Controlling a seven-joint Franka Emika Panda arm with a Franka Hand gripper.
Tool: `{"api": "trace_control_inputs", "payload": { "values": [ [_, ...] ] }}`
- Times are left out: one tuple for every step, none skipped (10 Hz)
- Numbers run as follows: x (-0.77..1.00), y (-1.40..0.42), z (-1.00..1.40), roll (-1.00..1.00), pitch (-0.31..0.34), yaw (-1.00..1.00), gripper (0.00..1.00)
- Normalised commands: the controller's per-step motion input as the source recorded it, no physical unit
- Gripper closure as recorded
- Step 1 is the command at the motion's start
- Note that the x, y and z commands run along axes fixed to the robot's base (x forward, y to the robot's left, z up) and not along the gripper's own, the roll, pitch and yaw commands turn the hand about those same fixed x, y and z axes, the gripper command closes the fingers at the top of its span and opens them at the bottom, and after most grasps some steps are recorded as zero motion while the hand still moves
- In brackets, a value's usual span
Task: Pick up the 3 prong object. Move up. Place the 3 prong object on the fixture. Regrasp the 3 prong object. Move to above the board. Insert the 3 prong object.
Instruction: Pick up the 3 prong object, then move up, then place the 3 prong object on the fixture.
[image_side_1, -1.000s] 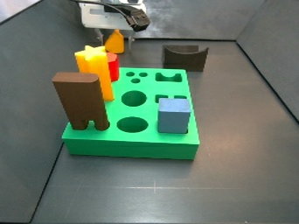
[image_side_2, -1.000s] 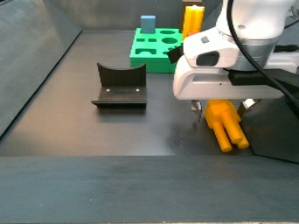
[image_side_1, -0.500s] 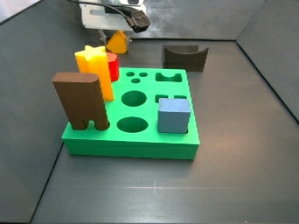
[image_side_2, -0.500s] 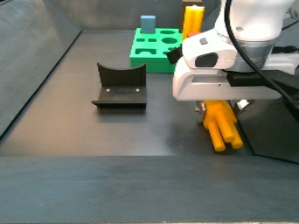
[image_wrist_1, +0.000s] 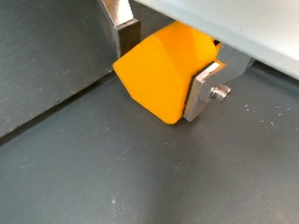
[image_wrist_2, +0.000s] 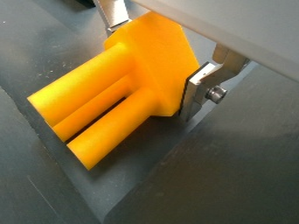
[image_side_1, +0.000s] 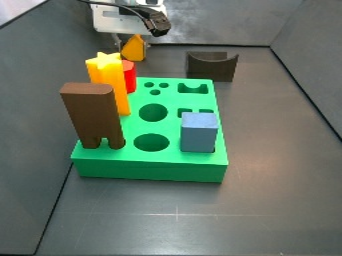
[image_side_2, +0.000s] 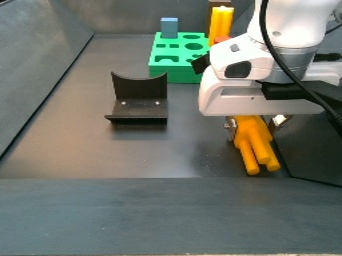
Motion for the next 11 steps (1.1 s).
{"api": "trace_control_inputs", "payload": {
  "values": [
    [0.0,0.0,0.0,0.0,0.0,0.0,1.0],
    [0.0,0.0,0.0,0.0,0.0,0.0,1.0],
    [0.0,0.0,0.0,0.0,0.0,0.0,1.0],
    [0.0,0.0,0.0,0.0,0.0,0.0,1.0],
    [0.0,0.0,0.83,0.0,0.0,0.0,1.0],
    [0.04,-0.01,0.8,0.0,0.003,0.0,1.0],
    [0.04,-0.01,0.7,-0.01,0.023,0.0,1.0],
    [0.02,-0.01,0.57,-0.02,0.031,0.01,1.0],
    [0.0,-0.01,0.33,-0.02,0.03,0.01,1.0],
    [-0.01,-0.01,0.23,-0.02,0.026,0.01,1.0],
    [0.0,0.0,1.0,0.0,0.0,0.0,1.0]
  ]
}}
